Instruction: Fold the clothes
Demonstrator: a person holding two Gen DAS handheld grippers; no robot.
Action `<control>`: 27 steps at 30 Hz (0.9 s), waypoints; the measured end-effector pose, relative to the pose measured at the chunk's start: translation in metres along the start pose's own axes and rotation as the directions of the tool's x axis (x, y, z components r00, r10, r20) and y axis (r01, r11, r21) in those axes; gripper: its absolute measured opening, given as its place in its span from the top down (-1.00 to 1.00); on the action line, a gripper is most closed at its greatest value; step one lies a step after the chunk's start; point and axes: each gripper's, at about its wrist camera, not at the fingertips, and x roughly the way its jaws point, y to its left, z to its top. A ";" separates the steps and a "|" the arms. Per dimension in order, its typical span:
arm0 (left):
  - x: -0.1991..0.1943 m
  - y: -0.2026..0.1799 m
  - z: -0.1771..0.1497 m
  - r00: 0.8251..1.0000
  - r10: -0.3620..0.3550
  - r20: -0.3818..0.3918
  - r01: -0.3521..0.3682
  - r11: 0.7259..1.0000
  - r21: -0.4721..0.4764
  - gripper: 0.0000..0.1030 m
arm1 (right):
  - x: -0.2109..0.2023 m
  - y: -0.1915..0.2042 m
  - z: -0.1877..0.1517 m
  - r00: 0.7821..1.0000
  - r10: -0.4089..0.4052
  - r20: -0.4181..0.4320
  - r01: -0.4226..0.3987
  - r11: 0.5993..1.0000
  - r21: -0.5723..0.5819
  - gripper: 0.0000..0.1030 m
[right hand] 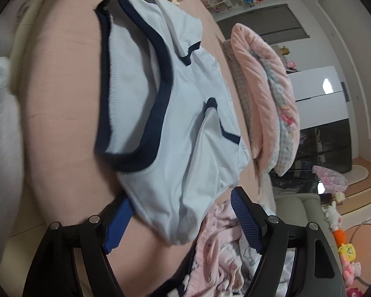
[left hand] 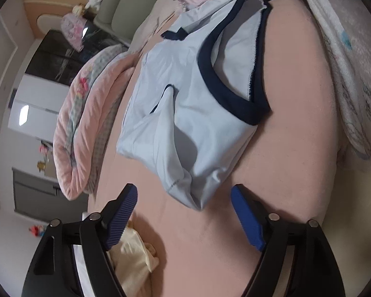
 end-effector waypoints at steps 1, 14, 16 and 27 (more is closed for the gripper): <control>0.001 0.000 0.001 1.000 0.000 0.004 0.000 1.000 0.009 -0.66 | 0.002 0.000 0.001 1.000 0.001 0.004 -0.001 1.000 0.001 -0.59; 0.012 0.000 0.036 0.991 0.125 0.052 -0.128 0.990 0.059 -0.99 | 0.012 -0.016 0.010 0.993 -0.116 0.003 0.115 0.992 0.047 -0.71; 0.014 -0.005 0.040 0.990 0.128 0.056 -0.133 0.988 0.084 -0.99 | 0.022 -0.019 0.012 0.996 -0.091 -0.023 0.092 0.994 0.059 -0.71; 0.015 0.006 0.027 0.991 0.136 0.000 -0.136 0.989 -0.055 -0.96 | -0.001 -0.007 -0.002 1.000 -0.006 0.013 0.005 0.998 0.066 -0.70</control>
